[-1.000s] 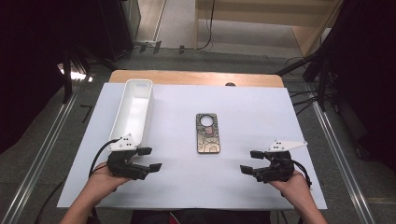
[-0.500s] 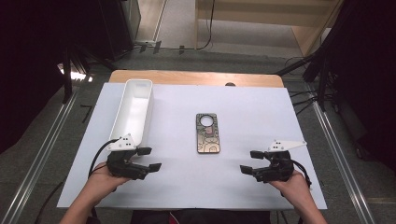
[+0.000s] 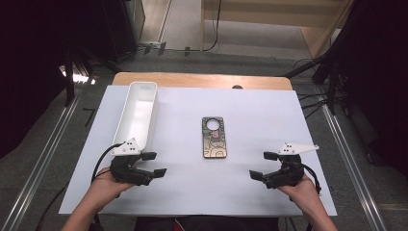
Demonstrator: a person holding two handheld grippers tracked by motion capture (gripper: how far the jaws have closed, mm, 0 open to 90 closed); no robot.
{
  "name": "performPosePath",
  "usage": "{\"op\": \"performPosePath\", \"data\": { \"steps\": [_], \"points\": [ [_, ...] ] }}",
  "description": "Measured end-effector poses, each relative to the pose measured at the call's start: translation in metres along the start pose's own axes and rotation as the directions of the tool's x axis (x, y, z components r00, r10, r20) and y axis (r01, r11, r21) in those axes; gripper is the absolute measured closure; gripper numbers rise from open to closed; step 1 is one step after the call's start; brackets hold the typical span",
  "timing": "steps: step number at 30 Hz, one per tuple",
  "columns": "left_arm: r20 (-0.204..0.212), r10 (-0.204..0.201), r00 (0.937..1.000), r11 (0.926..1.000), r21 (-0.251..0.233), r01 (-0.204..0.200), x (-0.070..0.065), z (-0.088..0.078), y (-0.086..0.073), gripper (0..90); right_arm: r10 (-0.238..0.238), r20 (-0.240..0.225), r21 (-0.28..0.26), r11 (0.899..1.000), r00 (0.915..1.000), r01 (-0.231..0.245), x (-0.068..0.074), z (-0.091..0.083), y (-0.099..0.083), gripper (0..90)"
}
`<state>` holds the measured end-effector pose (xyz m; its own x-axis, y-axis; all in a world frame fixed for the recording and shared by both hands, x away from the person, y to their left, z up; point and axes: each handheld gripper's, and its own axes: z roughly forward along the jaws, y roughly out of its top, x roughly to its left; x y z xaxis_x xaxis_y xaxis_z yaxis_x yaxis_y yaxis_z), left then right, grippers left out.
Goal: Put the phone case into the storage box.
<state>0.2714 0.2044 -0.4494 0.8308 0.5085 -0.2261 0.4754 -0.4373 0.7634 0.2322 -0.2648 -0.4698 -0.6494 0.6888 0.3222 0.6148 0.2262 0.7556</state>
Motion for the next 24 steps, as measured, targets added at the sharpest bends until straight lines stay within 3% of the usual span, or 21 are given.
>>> {"op": "performPosePath", "data": {
  "steps": [16,24],
  "points": [
    [0.005,0.008,1.0000,0.9999,0.013,-0.008,-0.001,0.001,0.000,25.1,0.032,0.022,0.027,0.999,0.9992,-0.032,-0.001,0.011,0.006,0.0],
    [0.008,0.002,1.0000,0.9999,0.011,-0.002,0.000,0.001,0.000,25.1,0.042,0.062,0.027,0.999,0.9972,-0.043,-0.004,0.015,0.011,0.0]
  ]
}}
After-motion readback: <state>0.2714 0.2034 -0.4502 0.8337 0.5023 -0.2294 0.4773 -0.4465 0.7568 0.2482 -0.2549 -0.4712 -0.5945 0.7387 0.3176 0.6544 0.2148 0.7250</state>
